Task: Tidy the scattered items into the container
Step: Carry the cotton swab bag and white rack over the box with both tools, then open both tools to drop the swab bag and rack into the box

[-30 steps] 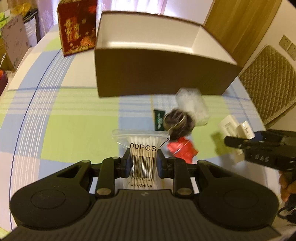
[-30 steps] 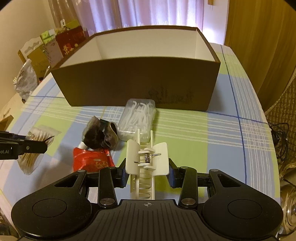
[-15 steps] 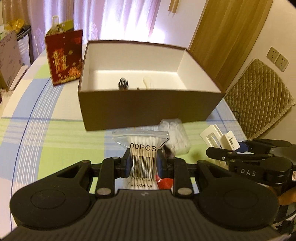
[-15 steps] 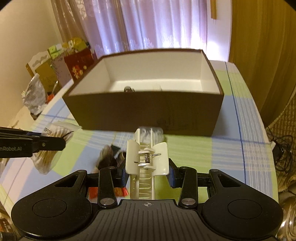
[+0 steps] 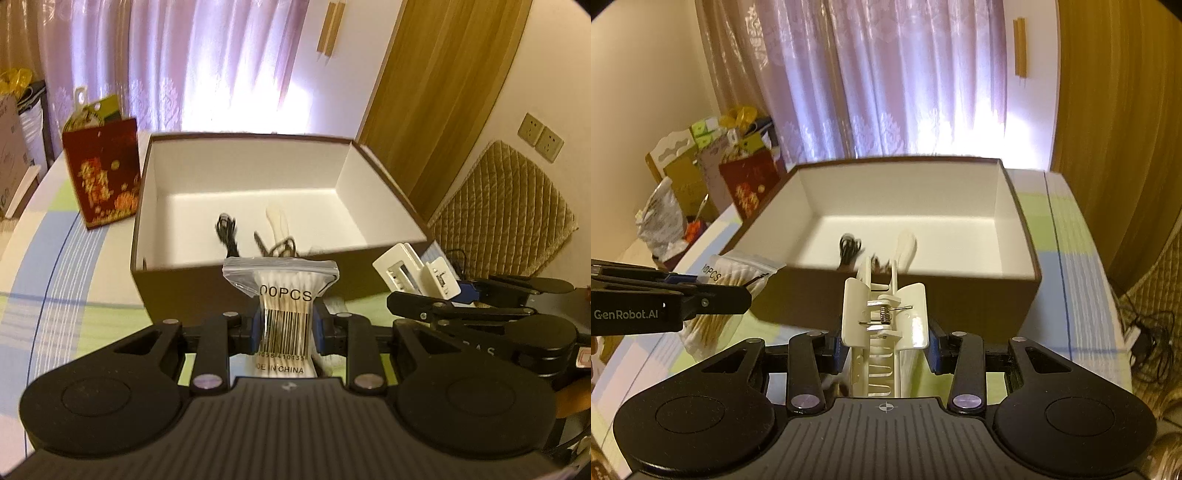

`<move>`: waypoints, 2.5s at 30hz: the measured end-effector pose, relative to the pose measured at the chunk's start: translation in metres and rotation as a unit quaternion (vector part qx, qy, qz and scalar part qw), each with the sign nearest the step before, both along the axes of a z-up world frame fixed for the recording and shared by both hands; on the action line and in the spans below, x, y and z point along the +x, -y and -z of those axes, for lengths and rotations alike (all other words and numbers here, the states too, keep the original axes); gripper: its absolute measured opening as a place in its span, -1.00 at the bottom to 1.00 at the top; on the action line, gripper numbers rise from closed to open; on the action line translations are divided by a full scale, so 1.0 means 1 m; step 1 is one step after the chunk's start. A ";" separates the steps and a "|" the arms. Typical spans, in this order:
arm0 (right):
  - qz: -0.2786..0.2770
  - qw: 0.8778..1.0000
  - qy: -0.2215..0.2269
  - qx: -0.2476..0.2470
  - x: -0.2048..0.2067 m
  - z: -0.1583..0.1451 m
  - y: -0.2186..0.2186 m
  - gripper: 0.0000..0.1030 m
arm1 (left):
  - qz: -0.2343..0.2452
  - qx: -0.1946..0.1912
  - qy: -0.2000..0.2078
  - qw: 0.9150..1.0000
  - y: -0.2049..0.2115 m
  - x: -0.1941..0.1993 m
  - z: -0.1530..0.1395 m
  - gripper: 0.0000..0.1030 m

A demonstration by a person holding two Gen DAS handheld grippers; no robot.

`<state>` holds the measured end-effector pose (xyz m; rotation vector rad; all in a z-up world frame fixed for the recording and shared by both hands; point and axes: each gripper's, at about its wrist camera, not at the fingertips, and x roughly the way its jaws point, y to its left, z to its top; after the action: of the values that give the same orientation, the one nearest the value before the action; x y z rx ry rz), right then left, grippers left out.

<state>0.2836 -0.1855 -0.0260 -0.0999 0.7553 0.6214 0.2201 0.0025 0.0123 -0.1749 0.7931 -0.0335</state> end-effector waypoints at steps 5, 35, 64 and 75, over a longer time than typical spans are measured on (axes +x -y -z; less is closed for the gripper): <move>0.010 1.000 0.020 0.007 0.026 -0.011 -0.007 -0.16 | -0.008 0.002 0.017 1.000 -0.009 0.026 -0.010 -0.58; 0.030 0.996 -0.063 -0.048 0.200 0.052 -0.062 -0.16 | -0.009 0.006 -0.071 0.997 -0.030 0.220 0.054 -0.58; 0.049 0.991 -0.087 -0.089 0.241 0.071 -0.075 -0.14 | -0.024 0.026 -0.118 0.992 -0.034 0.276 0.086 -0.28; 0.036 0.992 -0.073 -0.096 0.234 0.058 -0.074 0.54 | -0.041 0.053 -0.113 0.991 -0.044 0.265 0.071 -0.05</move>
<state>0.5172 -0.1111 -0.0842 -0.2040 0.9550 0.4894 0.4847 0.0461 -0.0584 -0.1108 1.0098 0.1077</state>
